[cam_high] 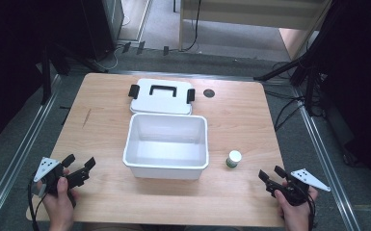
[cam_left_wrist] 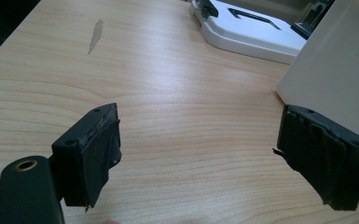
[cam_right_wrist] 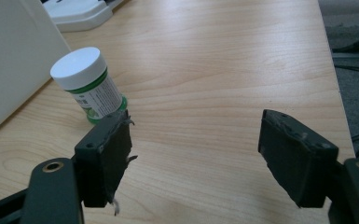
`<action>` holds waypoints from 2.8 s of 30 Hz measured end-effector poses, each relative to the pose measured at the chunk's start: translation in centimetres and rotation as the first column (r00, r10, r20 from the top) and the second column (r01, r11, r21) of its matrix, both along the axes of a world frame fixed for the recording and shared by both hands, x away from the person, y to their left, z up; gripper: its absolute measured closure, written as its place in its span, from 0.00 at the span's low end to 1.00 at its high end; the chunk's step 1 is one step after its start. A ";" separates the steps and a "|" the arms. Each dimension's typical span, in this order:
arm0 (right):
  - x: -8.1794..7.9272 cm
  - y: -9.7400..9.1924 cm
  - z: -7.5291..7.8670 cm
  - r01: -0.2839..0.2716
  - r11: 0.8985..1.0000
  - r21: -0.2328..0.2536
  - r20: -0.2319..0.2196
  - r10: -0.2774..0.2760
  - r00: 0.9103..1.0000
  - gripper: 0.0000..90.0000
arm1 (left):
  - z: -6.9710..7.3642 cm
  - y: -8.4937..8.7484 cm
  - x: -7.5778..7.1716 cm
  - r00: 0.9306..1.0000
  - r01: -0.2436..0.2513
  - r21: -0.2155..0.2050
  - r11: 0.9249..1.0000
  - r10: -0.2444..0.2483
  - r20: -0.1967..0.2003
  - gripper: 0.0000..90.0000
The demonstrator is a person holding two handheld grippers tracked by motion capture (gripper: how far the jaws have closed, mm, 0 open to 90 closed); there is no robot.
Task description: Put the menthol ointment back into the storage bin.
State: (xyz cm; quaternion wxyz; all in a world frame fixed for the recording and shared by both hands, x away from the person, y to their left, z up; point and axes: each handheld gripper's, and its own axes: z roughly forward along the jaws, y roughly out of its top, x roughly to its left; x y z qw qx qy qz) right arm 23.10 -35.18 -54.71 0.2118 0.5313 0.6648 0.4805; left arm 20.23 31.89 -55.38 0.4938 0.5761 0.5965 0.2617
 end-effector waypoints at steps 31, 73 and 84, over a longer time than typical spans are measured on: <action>5.9 7.7 6.7 -0.413 0.801 -0.434 -0.567 0.113 0.816 0.27 | 0.1 -0.5 0.1 0.999 0.033 0.039 0.999 -0.033 -0.007 0.16; 12.1 15.5 8.5 -0.515 0.731 -0.449 -0.711 0.057 0.701 0.57 | 0.1 -0.8 0.1 0.998 0.067 0.070 0.995 -0.066 -0.023 0.16; 12.1 16.6 13.8 -0.538 0.722 -0.434 -0.692 0.115 0.713 0.57 | 0.1 -0.8 0.2 0.998 0.068 0.071 0.995 -0.067 -0.021 0.16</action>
